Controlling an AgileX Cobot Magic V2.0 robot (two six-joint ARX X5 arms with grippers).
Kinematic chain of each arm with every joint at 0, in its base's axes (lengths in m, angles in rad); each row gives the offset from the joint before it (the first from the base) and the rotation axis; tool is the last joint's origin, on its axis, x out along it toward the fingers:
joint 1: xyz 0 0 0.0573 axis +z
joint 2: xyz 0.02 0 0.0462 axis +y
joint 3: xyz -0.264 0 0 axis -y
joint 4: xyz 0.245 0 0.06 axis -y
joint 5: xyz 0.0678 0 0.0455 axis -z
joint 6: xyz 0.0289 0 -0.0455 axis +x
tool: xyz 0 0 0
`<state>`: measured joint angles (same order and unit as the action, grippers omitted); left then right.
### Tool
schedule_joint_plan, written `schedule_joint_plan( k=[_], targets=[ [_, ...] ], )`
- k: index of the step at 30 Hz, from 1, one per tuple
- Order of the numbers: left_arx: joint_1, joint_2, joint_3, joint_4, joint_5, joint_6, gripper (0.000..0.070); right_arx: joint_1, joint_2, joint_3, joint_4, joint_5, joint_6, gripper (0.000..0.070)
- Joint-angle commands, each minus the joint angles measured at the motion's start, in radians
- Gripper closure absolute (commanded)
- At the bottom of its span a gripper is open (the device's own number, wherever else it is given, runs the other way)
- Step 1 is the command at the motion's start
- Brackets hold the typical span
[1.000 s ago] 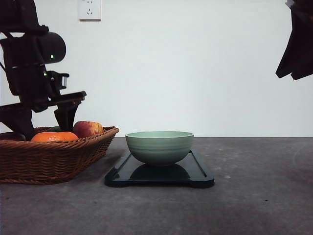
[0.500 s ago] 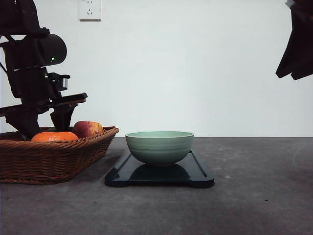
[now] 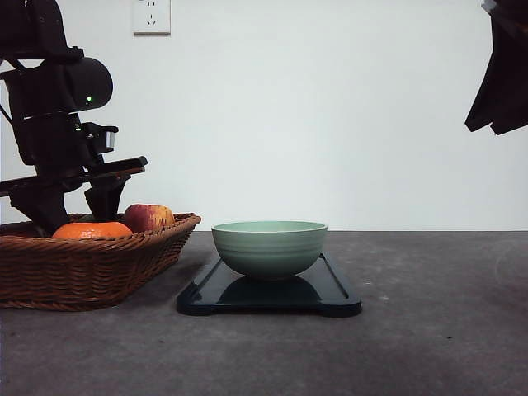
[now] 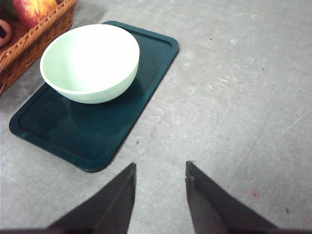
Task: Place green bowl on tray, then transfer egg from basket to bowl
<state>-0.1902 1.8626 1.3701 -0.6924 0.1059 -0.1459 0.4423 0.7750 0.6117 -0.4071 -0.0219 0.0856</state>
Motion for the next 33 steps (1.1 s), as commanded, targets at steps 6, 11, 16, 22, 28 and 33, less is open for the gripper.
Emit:
schedule_joint_plan(
  k=[6, 11, 16, 22, 28, 33],
  targets=[
    [-0.003, 0.021, 0.023, -0.003, -0.003, -0.001, 0.0404, 0.005, 0.008, 0.002, 0.01, 0.004, 0.008, 0.0501],
    [-0.003, 0.021, 0.023, -0.008, -0.003, -0.001, 0.0408, 0.005, 0.008, 0.002, 0.01, 0.003, 0.008, 0.0501],
    [-0.003, 0.021, 0.023, -0.01, -0.003, -0.001, 0.0416, 0.005, 0.008, 0.002, 0.01, 0.003, 0.012, 0.0501],
    [-0.003, 0.021, 0.024, -0.01, -0.003, -0.001, 0.0498, 0.005, 0.008, 0.002, 0.01, 0.003, 0.012, 0.0501],
    [-0.003, 0.01, 0.026, -0.021, -0.003, 0.001, 0.0494, 0.005, 0.008, 0.002, 0.01, 0.003, 0.019, 0.0501],
    [0.0, -0.049, 0.026, -0.015, -0.003, 0.003, 0.0494, 0.005, 0.008, 0.002, 0.007, 0.003, 0.019, 0.0501]
  ],
)
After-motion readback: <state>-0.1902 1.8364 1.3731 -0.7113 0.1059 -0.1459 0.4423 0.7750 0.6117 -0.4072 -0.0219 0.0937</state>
